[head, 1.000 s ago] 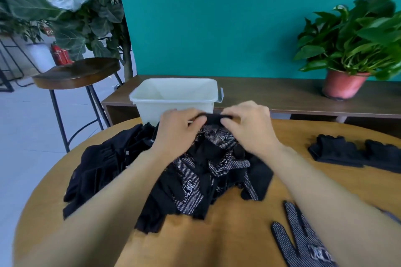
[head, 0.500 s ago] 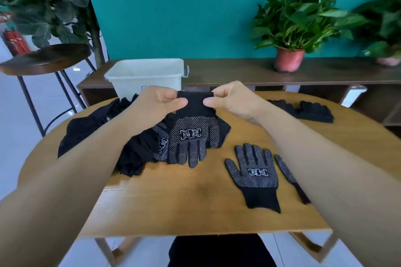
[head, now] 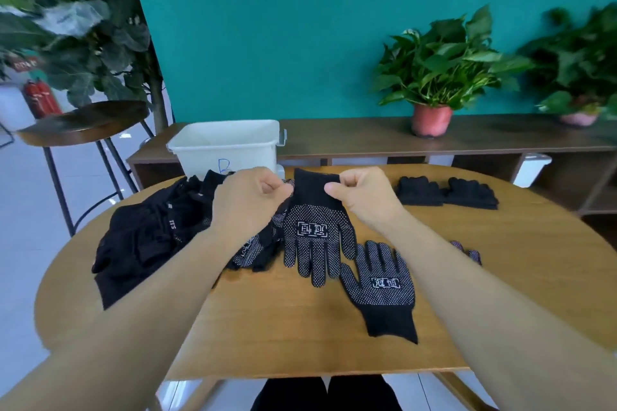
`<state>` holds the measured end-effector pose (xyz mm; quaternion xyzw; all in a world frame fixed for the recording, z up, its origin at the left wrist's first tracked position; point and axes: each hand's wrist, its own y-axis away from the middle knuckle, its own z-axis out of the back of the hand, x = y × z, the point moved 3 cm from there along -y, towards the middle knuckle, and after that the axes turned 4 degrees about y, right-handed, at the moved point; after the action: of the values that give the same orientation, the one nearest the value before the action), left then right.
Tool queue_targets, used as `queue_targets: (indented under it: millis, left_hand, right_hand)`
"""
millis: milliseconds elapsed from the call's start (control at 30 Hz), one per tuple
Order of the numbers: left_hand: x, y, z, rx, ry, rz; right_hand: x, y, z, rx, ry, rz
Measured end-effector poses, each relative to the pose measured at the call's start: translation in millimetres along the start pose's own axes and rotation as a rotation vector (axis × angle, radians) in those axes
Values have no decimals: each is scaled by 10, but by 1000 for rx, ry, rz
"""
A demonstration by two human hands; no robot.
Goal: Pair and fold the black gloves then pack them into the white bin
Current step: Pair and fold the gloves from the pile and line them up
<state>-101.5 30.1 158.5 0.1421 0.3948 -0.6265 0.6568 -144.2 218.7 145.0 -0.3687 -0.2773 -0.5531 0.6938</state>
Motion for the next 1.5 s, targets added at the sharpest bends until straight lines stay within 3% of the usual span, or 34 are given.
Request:
queue_targets:
  millis: [133,233,300,367,433,500,600,767,900,1067,1167,1233,1367,1500]
  left_hand:
    - [-154,190,-268,183,48,-68]
    - [-179,144,-362,157,189,-56]
    - [-196,111,-358,127,288,-44]
    - [-184,77,-336,148,392,-7]
    - [-185,74,-324,244,464,34]
    - [-175,80,-360,370,491,63]
    - [-79,30,-443,414,450,86]
    - [-56,-167,-409,287,409,44]
    - [-45,-246,-307,206,341,-81]
    - [601,258,-496,336,197,-163]
    - [1164,633,-704,356,-144,-282]
    - [1426,825,-789,397,-193,-274]
    - [1445,998,-810,352,-266,-398]
    - [1376,994,-734,354,-311,-391]
  right_hand:
    - [56,114,-76,-122,114,62]
    - [147,215,-80,-85,152,153]
    - [132,224,-31,-3,28,134]
    - [26,195,41,-37,-97,88]
    - [-90,167,114,-28,-160,-3]
    - [-158,185,109,125,-252,-72]
    - [-242,198,81,229,-243,-81]
    - [-286,58,28,86,-142,-71]
    - [-262,38,11,30,-146,43]
    - [-506,618,-406,-101,181,257]
    - [-819,966,-846,17,492,432]
    - [-950,1090,-1010,42,646,494]
    - [-927,1189,-1101,63,741,506]
    - [-923,1202,-1073,-9,705,522]
